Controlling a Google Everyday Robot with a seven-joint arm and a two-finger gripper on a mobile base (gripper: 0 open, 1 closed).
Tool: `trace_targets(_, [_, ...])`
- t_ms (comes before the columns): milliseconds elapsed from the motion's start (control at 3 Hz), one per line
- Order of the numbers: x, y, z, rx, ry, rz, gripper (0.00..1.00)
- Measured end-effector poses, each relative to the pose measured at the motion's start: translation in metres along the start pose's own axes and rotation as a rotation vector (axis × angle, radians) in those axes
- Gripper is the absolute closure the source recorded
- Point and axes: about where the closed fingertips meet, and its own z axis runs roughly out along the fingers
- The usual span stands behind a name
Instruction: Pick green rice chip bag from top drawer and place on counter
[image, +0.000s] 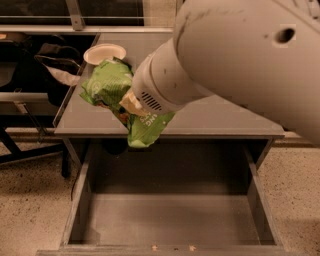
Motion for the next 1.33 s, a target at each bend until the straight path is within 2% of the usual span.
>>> trace_targets(333, [-0.003, 0.005, 0.004, -0.004, -0.031, 0.002, 1.00])
trace_targets(667, [-0.006, -0.001, 0.017, -0.007, -0.072, 0.004, 1.00])
trace_targets(1333, [-0.006, -0.032, 0.060, -0.028, -0.079, 0.027, 1.00])
